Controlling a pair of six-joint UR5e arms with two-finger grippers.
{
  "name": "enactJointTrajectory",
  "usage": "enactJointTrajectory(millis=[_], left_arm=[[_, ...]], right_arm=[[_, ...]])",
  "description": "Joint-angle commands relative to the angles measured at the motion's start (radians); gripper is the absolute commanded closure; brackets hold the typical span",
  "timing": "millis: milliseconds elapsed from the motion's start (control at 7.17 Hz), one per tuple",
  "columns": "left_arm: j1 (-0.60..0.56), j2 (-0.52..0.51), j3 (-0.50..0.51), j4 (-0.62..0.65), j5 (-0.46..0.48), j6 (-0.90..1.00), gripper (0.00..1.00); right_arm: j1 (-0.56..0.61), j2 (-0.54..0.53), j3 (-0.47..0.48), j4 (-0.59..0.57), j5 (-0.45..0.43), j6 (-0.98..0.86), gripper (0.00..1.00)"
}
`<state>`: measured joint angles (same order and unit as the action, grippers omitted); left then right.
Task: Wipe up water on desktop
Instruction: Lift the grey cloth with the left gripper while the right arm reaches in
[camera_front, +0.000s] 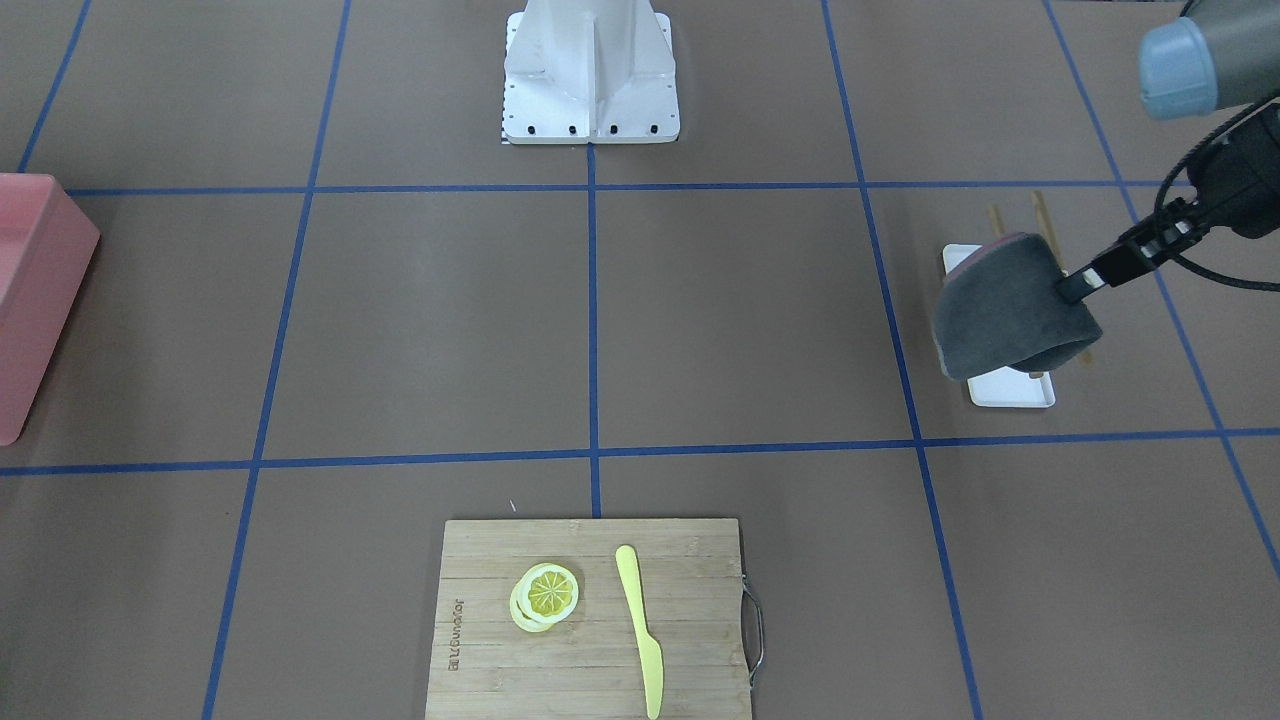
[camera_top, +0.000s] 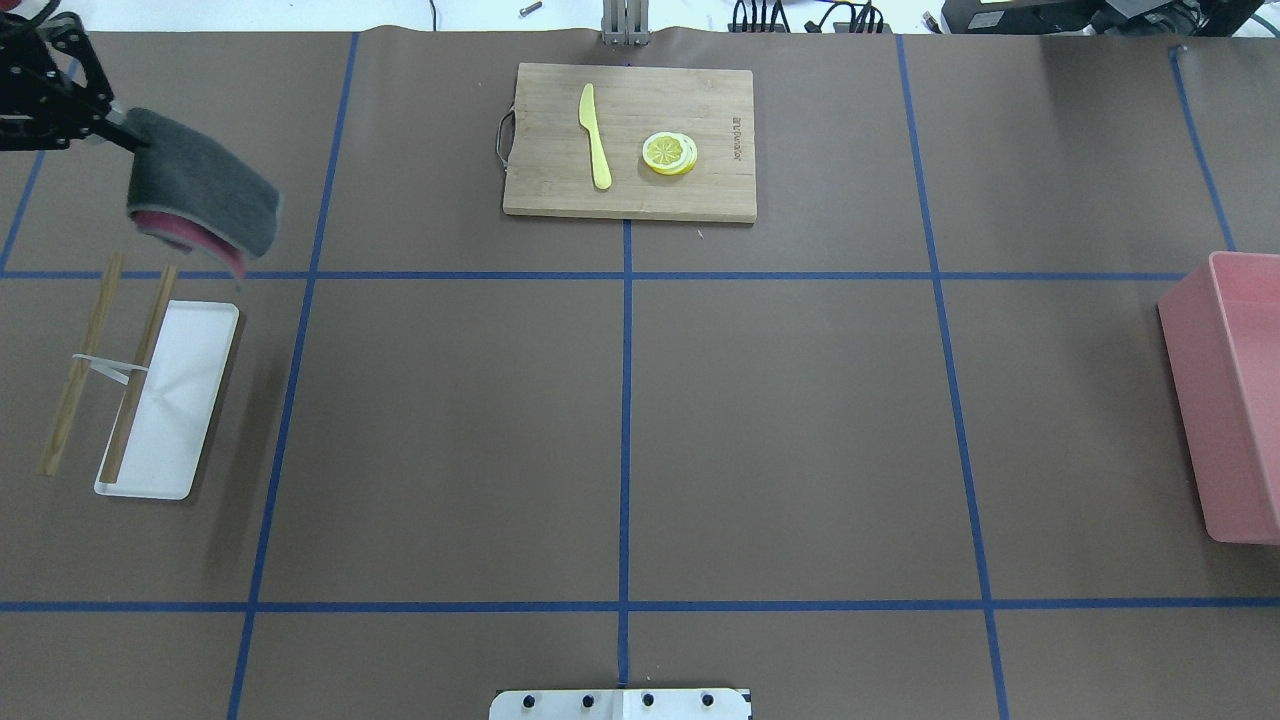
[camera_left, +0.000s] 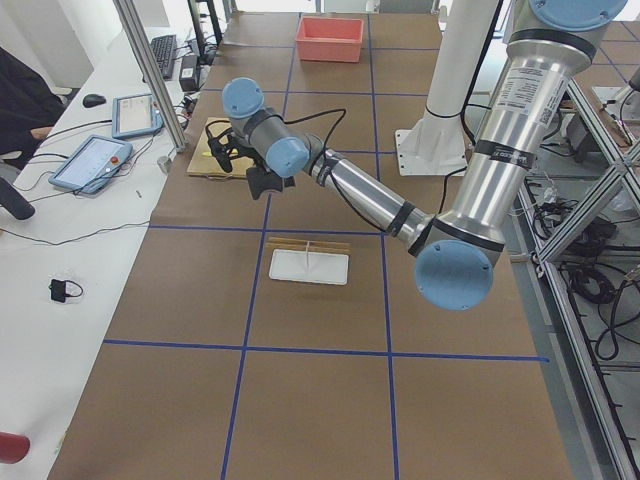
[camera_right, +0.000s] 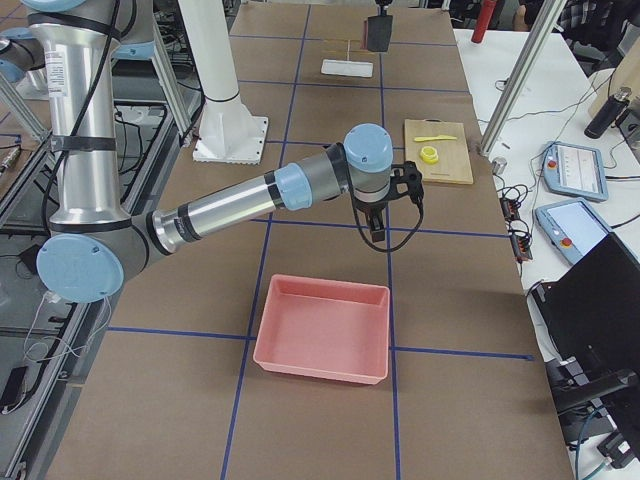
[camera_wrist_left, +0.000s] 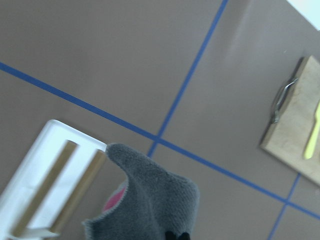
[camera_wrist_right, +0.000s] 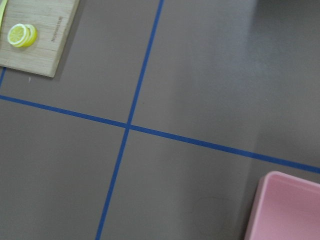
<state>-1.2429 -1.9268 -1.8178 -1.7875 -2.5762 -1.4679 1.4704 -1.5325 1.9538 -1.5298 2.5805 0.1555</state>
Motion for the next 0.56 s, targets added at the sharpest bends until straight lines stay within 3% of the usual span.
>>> enactJointTrajectory(millis=[0,279,418], left_arm=[[0.133,-0.108,0.003,0.002,0.146,-0.254,1.0],[0.242,-0.162,0.02,0.002,0.264,-0.369,1.0],[0.259,-0.187,0.04,0.002,0.267,-0.4,1.0]], right_arm=[[-0.083,0.085,-0.007,0.119,-0.003,0.047,0.0],[-0.183,0.194,-0.01,0.146,-0.013,0.067,0.0],[-0.246,0.24,-0.025,0.146,-0.014,0.067,0.0]])
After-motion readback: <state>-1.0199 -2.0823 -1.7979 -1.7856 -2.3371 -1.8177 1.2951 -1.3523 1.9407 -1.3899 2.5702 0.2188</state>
